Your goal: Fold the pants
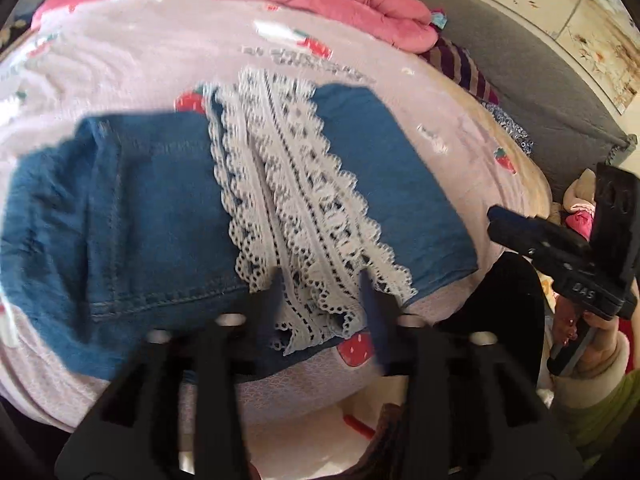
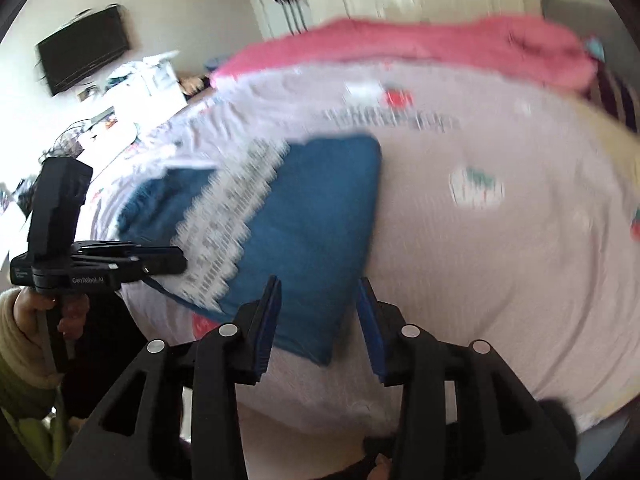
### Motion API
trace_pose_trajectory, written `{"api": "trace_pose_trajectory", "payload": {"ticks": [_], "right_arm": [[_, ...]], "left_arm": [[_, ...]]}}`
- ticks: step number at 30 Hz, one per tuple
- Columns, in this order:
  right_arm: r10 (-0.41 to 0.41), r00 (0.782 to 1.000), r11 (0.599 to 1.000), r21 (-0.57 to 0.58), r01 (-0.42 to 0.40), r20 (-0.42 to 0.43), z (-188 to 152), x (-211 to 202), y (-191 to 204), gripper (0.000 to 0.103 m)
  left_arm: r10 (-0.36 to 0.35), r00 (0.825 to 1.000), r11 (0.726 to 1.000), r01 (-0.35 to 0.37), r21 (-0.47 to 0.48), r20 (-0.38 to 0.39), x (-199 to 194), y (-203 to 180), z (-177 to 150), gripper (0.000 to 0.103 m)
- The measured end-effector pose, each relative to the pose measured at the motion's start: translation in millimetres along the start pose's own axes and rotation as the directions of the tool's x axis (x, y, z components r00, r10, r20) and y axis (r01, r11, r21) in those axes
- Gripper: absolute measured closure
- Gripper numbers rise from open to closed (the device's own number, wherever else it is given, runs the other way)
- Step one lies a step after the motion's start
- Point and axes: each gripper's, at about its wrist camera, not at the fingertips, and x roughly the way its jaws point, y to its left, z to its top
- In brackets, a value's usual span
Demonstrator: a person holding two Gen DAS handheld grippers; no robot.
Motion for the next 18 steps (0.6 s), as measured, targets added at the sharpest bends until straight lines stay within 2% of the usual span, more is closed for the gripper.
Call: {"api": "trace_pose_trajectory", "payload": {"ticks": [2,5,10,13,18], "right_arm": [[0.022,1.0,0.999,-0.045,-0.022,-0.003,5,3,12,0.065],[0.056,0.997,0.992,-0.108,-0.062,-0.059,6,26,38,0.065],[0.081,0.987,0.979,-0.172,-0.105,-0.14,8,63,73,0.065],[0.049,0.975,0.983,-0.164,-0.086,-0.217,0,86,80,0.065],[0.049,0.977,0.99,-0.122,-0.076,-0.209,-8,95,76,0.064]], "left_arm": [[0.023,0.999,1.0,-0.023,0.016,0.022,-8,-2,1,0.059],[0.036,0.999,0.999,-0.036,-0.011,0.036,-16,4,0,0.056],[0.108,0.991,0.994,-0.106,-0.029,0.076,-33,16,-5,0.048],[0.143,0.987,0.989,-0.14,-0.039,0.071,-34,25,-9,0.048],[0.135,0.99,0.99,-0.133,-0.055,0.042,-19,39,-17,0.048]]}}
